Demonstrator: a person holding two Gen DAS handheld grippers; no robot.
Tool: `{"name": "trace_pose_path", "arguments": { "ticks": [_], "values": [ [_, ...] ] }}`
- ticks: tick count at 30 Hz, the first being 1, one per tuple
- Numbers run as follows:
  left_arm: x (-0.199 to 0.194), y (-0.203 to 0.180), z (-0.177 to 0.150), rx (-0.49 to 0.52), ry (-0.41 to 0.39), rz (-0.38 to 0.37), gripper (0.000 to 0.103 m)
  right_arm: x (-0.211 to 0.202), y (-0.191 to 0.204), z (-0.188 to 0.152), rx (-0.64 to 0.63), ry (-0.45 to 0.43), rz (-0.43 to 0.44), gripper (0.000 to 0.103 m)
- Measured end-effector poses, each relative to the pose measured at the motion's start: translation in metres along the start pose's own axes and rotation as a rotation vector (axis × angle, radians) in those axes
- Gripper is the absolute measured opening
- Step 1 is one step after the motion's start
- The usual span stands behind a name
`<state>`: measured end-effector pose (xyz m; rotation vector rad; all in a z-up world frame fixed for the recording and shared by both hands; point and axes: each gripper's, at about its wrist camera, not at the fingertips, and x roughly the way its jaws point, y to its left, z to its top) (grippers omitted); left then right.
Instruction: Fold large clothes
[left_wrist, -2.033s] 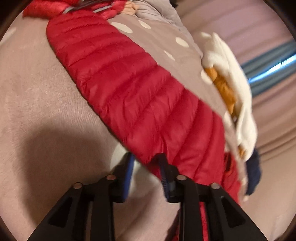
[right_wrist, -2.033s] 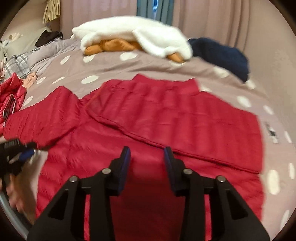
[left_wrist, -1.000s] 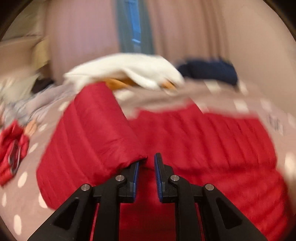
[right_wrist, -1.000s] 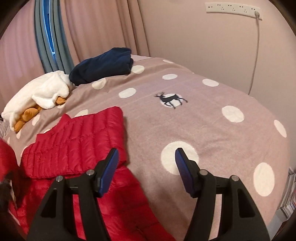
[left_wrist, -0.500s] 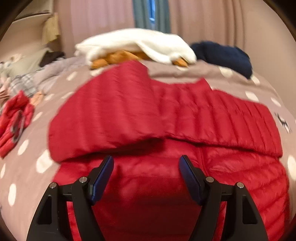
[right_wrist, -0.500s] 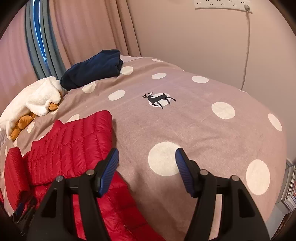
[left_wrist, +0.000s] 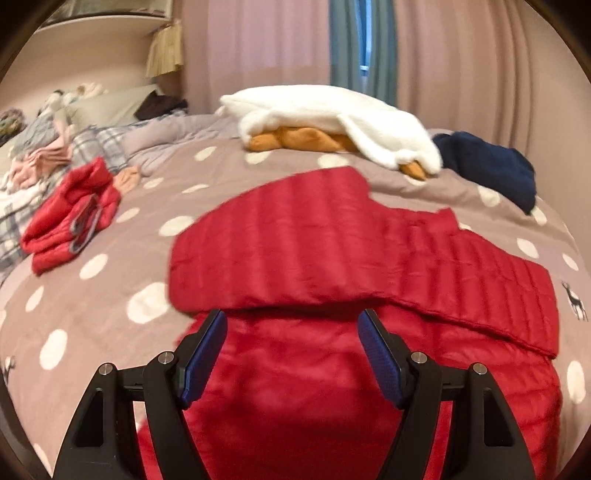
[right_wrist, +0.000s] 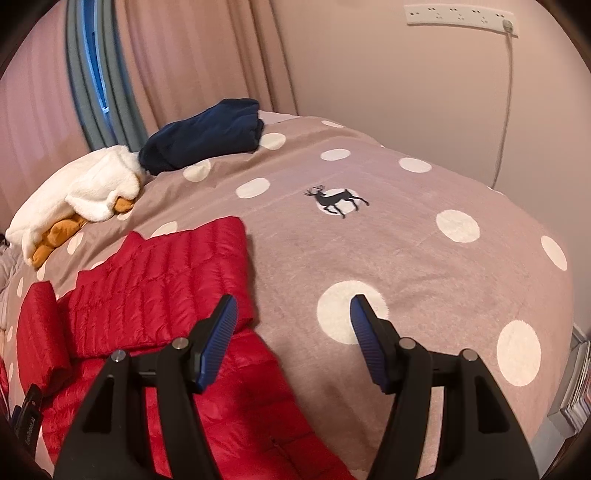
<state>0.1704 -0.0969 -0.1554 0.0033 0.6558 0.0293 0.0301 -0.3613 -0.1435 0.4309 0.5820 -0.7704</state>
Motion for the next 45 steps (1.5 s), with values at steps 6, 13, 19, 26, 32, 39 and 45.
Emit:
{"name": "trace_pose_path", "arguments": {
  "ticks": [6,13,19,26,32,39,45],
  "values": [
    [0.001,0.068,0.004,-0.116,-0.015,0.166,0.073,-0.012,0.039,-0.008,-0.145,-0.014,0.066,0.07],
    [0.023,0.161,0.002,-0.376,0.059,0.353,0.073,-0.039,0.135,-0.045,-0.466,-0.047,0.272,0.088],
    [0.032,0.199,-0.002,-0.466,0.093,0.393,0.073,-0.033,0.22,-0.084,-0.745,-0.092,0.281,0.092],
    [0.047,0.234,-0.017,-0.633,0.194,0.374,0.073,0.004,0.293,-0.106,-0.853,-0.044,0.25,0.09],
    [0.049,0.238,-0.017,-0.695,0.203,0.319,0.073,0.016,0.309,-0.099,-0.826,-0.042,0.232,0.031],
    [0.058,0.22,-0.01,-0.629,0.209,0.137,0.073,0.041,0.24,-0.02,-0.215,0.147,0.457,0.021],
    [0.062,0.195,-0.002,-0.511,0.197,0.156,0.073,0.104,0.134,-0.008,0.114,0.291,0.268,0.017]
  ]
}}
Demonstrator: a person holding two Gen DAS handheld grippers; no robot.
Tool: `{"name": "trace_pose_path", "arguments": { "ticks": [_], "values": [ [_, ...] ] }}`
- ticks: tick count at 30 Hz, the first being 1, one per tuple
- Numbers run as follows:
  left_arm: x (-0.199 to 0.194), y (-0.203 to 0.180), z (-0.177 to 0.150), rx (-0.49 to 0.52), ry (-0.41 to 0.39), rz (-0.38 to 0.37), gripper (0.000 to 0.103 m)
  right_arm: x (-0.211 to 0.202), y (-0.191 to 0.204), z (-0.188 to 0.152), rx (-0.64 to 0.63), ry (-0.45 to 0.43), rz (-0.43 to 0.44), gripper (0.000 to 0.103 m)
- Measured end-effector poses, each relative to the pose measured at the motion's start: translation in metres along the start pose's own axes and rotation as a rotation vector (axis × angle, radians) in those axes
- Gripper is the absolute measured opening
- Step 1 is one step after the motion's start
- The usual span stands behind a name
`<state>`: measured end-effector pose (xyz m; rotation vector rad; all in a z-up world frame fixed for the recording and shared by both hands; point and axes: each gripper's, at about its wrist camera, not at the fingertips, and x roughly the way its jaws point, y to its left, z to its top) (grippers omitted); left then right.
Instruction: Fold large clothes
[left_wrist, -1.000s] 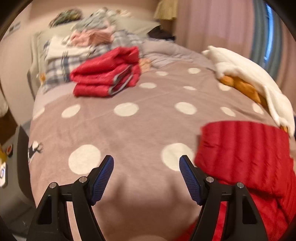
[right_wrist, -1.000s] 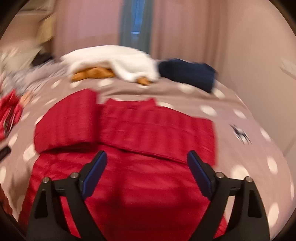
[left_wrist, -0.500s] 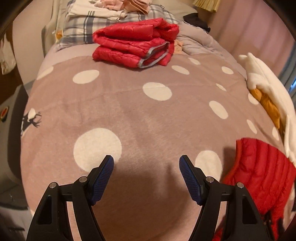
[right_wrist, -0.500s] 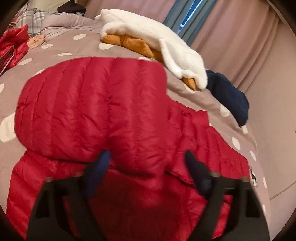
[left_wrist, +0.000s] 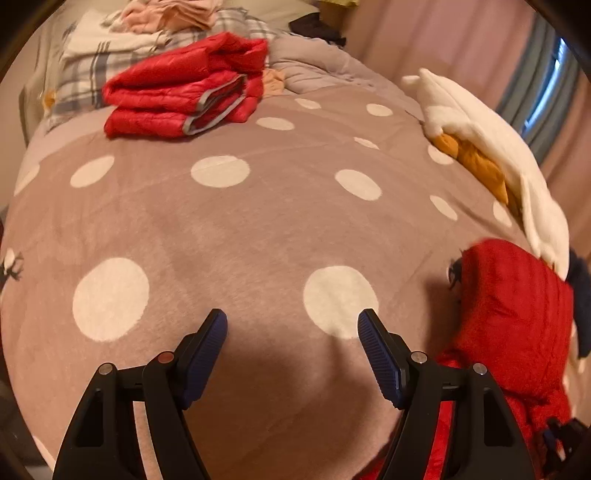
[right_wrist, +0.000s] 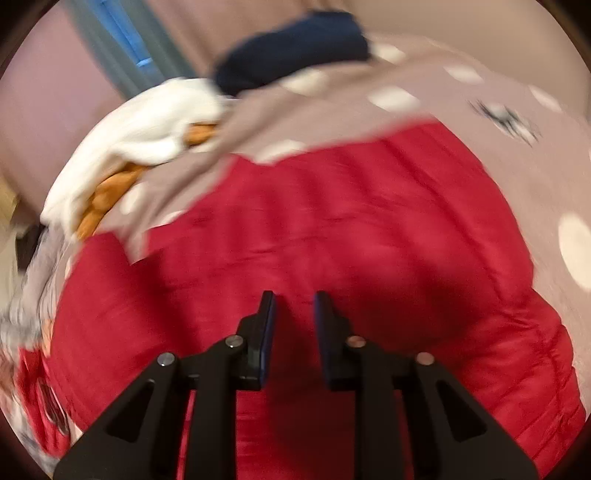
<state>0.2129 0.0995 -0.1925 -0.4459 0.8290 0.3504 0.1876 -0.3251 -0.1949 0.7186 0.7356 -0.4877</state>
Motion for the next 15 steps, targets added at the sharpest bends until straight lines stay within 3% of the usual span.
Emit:
{"name": "trace_pose_path", "arguments": {
  "ticks": [2,3,5,6,8,10,12,15],
  "values": [
    [0.001,0.001,0.0,-0.027,0.016,-0.032,0.073,-0.006,-0.007,-0.003,-0.035,-0.009,0.043,0.021],
    [0.003,0.003,0.001,-0.045,0.029,-0.056,0.073,-0.011,0.001,-0.007,-0.119,-0.027,0.016,0.023],
    [0.005,0.005,0.002,-0.059,0.044,-0.055,0.073,-0.023,0.033,-0.02,-0.349,-0.071,-0.053,0.054],
    [0.004,0.007,0.002,-0.063,0.036,-0.038,0.073,-0.029,0.049,-0.028,-0.428,-0.091,-0.047,0.062],
    [0.001,0.012,0.002,-0.073,0.016,-0.007,0.073,-0.04,0.068,-0.04,-0.486,-0.106,-0.006,0.084],
    [-0.001,0.02,0.004,-0.101,0.012,-0.002,0.073,-0.05,0.095,-0.055,-0.524,-0.113,0.083,0.089],
    [-0.002,0.028,0.007,-0.127,0.012,-0.019,0.073,-0.057,0.131,-0.078,-0.622,-0.089,0.166,0.1],
    [0.0,0.034,0.008,-0.145,0.014,-0.005,0.073,-0.053,0.176,-0.109,-0.762,-0.06,0.226,0.103]
  ]
}}
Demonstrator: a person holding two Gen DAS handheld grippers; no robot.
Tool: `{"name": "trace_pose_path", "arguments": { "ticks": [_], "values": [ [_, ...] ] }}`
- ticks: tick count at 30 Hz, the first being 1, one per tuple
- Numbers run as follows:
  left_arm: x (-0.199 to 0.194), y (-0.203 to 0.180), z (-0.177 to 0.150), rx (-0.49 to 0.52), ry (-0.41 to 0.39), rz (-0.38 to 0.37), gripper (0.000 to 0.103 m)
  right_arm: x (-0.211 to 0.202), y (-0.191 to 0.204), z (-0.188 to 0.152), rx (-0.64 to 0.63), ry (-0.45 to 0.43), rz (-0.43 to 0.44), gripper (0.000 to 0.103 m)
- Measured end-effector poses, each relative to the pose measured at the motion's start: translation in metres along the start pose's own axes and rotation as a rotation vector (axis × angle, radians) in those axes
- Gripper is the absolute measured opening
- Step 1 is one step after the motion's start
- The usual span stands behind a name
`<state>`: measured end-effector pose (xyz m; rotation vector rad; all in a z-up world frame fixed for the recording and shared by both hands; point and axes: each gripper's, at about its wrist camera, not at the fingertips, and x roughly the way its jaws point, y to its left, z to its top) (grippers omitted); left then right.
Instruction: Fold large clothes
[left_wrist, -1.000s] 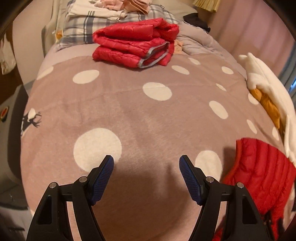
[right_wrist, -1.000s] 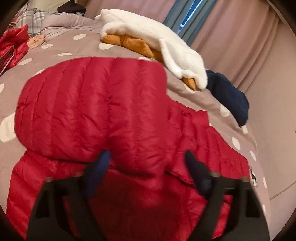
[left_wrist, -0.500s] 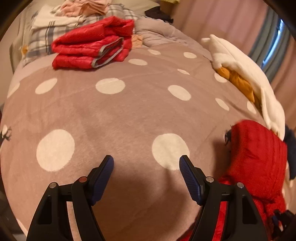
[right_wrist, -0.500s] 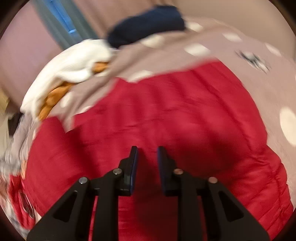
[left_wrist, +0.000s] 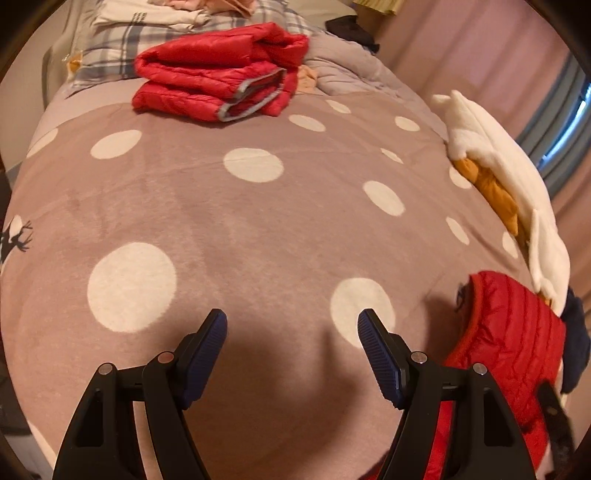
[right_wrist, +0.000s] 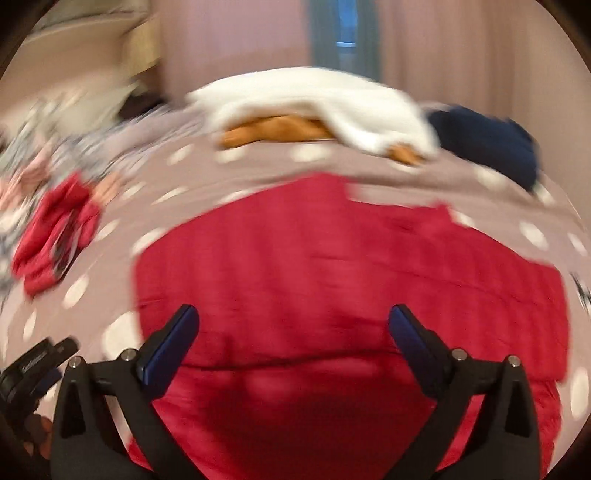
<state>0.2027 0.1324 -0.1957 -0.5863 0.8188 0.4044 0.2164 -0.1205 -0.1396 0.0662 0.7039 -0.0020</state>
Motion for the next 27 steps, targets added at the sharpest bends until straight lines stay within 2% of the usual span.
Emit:
{"name": "trace_pose_path", "arguments": {
  "ticks": [2,4,6,7,8,9,10,11,15,21,24,26,27],
  "values": [
    [0.003,0.001,0.001,-0.002,0.01,0.008,0.073,0.03,0.033,0.003,-0.096,0.068,-0.003,0.103],
    [0.005,0.001,0.002,-0.009,0.021,-0.007,0.073,0.065,0.062,-0.006,-0.214,0.13,-0.069,0.1],
    [0.007,0.0,0.002,-0.004,0.03,-0.017,0.073,0.088,0.06,-0.013,-0.189,0.152,-0.135,0.089],
    [0.006,-0.001,0.002,-0.003,0.027,-0.018,0.073,0.092,0.051,-0.015,-0.13,0.159,-0.108,0.078],
    [0.006,-0.003,0.002,-0.001,0.021,-0.021,0.073,0.091,0.042,-0.014,-0.072,0.15,-0.089,0.054],
    [0.005,-0.004,0.001,0.005,0.018,-0.023,0.073,0.087,0.034,-0.012,-0.041,0.135,-0.093,0.04],
    [0.006,-0.006,0.0,0.013,0.022,-0.025,0.073,0.08,0.027,-0.008,-0.008,0.117,-0.093,0.022],
    [0.006,-0.008,-0.001,0.022,0.027,-0.031,0.073,0.07,0.024,-0.007,0.01,0.101,-0.09,0.014],
    [0.003,-0.017,-0.005,0.056,0.023,-0.045,0.073,0.038,-0.001,0.001,0.059,0.028,-0.163,0.012],
    [-0.001,-0.022,-0.009,0.08,0.004,-0.04,0.073,-0.004,-0.077,0.0,0.322,-0.038,-0.195,0.013],
    [0.0,-0.024,-0.011,0.082,0.017,-0.049,0.073,-0.018,-0.118,-0.012,0.413,-0.052,-0.26,0.025],
    [0.0,-0.027,-0.013,0.093,0.016,-0.055,0.073,-0.026,-0.15,-0.022,0.464,-0.061,-0.353,0.042],
    [-0.001,-0.029,-0.014,0.104,0.012,-0.053,0.073,-0.027,-0.162,-0.024,0.477,-0.054,-0.406,0.044]
  ]
}}
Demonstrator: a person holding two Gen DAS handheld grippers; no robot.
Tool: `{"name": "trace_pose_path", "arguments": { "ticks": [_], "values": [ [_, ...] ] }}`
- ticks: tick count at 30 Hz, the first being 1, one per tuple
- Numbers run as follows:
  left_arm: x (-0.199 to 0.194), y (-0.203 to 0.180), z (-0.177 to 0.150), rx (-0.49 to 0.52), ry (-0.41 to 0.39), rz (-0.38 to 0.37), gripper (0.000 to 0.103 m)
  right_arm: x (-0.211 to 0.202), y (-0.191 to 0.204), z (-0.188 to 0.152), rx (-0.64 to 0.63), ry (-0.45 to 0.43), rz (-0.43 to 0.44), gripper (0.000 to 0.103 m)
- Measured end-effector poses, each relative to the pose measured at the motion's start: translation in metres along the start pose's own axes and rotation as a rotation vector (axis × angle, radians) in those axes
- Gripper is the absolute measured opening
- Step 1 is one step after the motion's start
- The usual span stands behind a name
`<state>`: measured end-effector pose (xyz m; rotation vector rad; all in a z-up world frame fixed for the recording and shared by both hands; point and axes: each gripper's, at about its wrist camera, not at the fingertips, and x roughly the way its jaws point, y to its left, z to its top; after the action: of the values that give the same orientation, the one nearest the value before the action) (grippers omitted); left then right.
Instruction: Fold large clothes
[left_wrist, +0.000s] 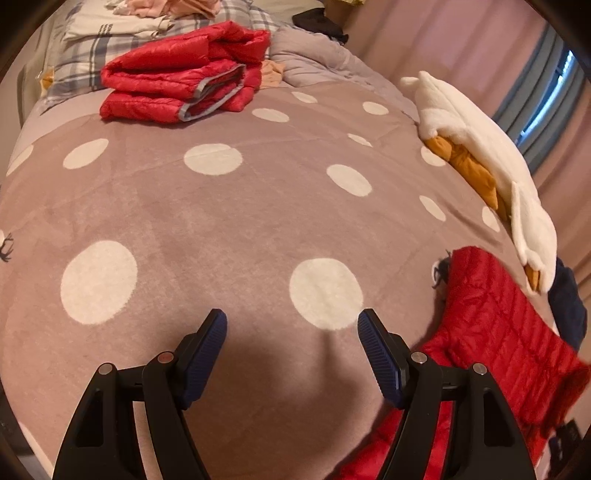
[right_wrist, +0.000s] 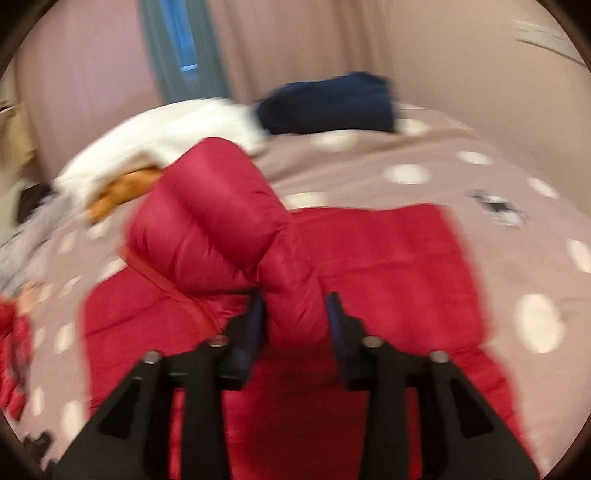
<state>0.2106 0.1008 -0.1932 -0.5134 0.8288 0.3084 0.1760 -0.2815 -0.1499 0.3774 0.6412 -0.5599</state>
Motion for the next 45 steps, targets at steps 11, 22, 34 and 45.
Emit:
{"name": "trace_pose_path", "arguments": {
  "ticks": [11,22,34,45],
  "values": [
    [-0.014,-0.064,-0.009,0.199,-0.077,-0.23,0.073,-0.03,-0.101,0.01,0.028,-0.133,-0.182,0.077],
    [0.064,-0.137,-0.061,0.533,0.063,-0.15,0.07,0.073,-0.08,-0.016,-0.063,0.141,0.127,0.013],
    [0.065,-0.137,-0.061,0.53,0.065,-0.147,0.071,0.071,-0.071,-0.02,-0.123,0.135,0.065,0.015],
    [0.067,-0.132,-0.06,0.512,0.073,-0.101,0.09,0.073,-0.078,-0.019,-0.072,0.139,0.216,0.042]
  ]
}}
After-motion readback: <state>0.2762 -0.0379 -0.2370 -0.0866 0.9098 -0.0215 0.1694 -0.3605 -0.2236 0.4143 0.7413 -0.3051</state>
